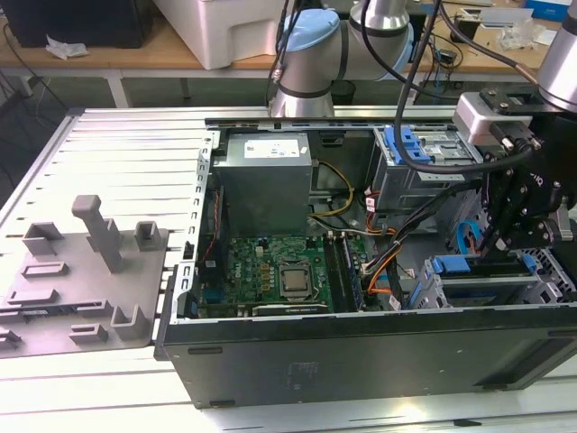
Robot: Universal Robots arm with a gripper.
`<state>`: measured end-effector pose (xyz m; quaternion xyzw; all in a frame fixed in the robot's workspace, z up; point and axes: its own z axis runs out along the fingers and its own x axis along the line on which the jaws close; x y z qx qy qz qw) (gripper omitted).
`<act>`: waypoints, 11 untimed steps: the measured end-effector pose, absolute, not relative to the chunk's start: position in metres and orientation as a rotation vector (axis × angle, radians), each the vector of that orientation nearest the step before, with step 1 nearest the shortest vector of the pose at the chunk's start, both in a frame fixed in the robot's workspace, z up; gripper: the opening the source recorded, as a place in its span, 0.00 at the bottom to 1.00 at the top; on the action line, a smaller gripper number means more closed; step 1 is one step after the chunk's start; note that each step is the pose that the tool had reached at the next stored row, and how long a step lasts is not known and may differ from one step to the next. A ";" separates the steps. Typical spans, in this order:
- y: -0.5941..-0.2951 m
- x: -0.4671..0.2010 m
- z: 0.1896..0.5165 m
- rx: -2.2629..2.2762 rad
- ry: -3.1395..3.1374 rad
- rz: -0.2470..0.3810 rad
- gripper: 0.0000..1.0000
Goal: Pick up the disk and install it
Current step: 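Insert the second disk wire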
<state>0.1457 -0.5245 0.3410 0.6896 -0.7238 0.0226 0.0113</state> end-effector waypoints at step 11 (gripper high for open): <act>-0.525 0.146 0.337 2.151 -2.257 0.071 0.16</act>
